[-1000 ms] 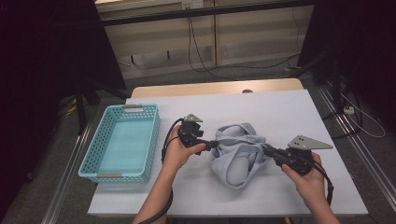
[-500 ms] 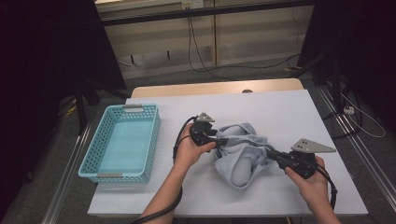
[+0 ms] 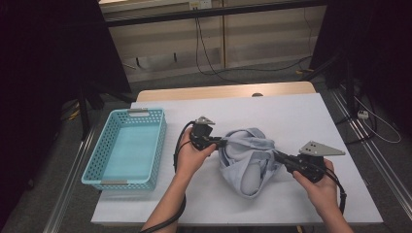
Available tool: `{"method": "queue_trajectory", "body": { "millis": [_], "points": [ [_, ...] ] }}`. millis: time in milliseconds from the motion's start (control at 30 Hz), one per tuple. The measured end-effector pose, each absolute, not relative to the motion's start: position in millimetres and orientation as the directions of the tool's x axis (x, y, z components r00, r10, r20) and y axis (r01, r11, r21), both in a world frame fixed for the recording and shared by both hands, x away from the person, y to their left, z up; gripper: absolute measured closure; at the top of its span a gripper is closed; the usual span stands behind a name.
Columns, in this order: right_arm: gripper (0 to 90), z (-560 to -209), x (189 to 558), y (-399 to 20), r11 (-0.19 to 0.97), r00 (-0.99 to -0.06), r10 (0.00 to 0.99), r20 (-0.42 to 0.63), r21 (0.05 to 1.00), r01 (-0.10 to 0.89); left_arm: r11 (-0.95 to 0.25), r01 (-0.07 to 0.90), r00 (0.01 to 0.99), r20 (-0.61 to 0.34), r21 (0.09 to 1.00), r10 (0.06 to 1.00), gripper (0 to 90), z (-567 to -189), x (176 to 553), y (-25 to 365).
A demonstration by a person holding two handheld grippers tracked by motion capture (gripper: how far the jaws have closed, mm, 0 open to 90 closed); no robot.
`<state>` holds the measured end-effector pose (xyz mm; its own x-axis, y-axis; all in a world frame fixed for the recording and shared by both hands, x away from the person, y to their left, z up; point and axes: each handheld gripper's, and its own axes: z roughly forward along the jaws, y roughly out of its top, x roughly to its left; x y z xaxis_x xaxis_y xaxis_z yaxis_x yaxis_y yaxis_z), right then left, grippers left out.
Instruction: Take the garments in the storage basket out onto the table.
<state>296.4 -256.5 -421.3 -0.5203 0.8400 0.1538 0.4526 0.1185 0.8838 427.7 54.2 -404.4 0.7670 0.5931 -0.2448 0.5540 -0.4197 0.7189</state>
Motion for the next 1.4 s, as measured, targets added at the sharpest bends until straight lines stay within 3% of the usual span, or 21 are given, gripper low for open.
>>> {"method": "queue_trajectory", "body": {
  "millis": [733,1167,1400],
  "points": [
    [88.7,-399.9,339.0,-245.4,0.058,-0.544,0.823,0.161,0.93,0.362,-0.299,0.591,0.667,-0.245,0.749,0.704,78.1,-381.9,400.1,133.2],
    [88.5,-409.7,335.6,-238.1,0.117,-0.577,0.804,0.141,0.915,0.386,-0.33,0.611,0.673,-0.252,0.72,0.696,74.2,-390.7,401.1,125.1],
    [88.3,-415.2,325.9,-244.3,0.111,-0.564,0.811,0.152,0.908,0.403,-0.353,0.596,0.693,-0.24,0.721,0.68,64.2,-391.8,405.0,112.8]
  ]
}}
